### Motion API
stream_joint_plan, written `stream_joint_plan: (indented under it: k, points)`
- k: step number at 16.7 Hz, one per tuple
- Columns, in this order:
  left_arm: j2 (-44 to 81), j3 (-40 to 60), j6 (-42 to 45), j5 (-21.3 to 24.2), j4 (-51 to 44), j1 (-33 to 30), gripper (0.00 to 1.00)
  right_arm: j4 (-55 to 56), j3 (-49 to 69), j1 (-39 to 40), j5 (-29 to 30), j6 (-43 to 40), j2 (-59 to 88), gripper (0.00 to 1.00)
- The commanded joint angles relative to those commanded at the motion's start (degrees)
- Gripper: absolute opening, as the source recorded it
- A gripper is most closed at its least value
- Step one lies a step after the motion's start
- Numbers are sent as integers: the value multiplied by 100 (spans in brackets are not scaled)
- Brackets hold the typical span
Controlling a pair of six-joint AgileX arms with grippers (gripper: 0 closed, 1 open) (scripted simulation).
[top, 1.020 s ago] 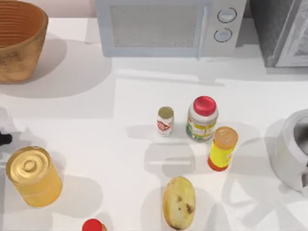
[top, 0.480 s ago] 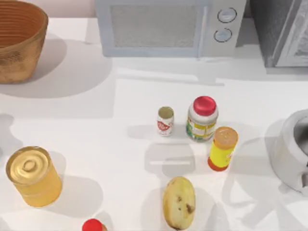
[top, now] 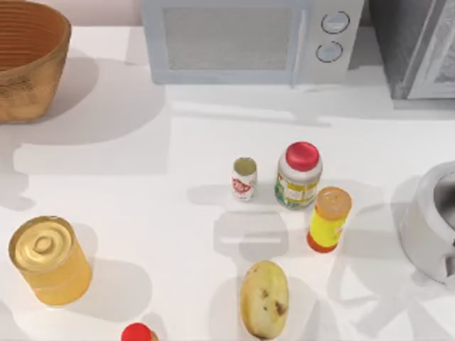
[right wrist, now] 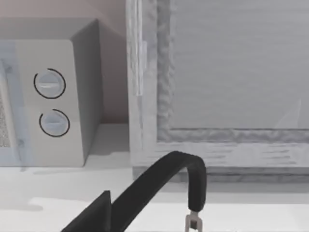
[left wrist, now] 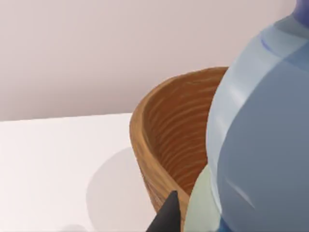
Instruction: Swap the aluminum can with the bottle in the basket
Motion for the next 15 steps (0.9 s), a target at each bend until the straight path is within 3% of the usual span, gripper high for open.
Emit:
stream_joint_plan:
  k: [7,11,15]
  points:
    - [524,3090,1342,728,-3026,-786,0,0,0,0,0,0,0,100]
    - [755,3834,1863,830,-3633,-1288,0,0,0,0,0,0,0,100]
    - [767,3879,1902,833,-3667,-1327,0,0,0,0,0,0,0,100]
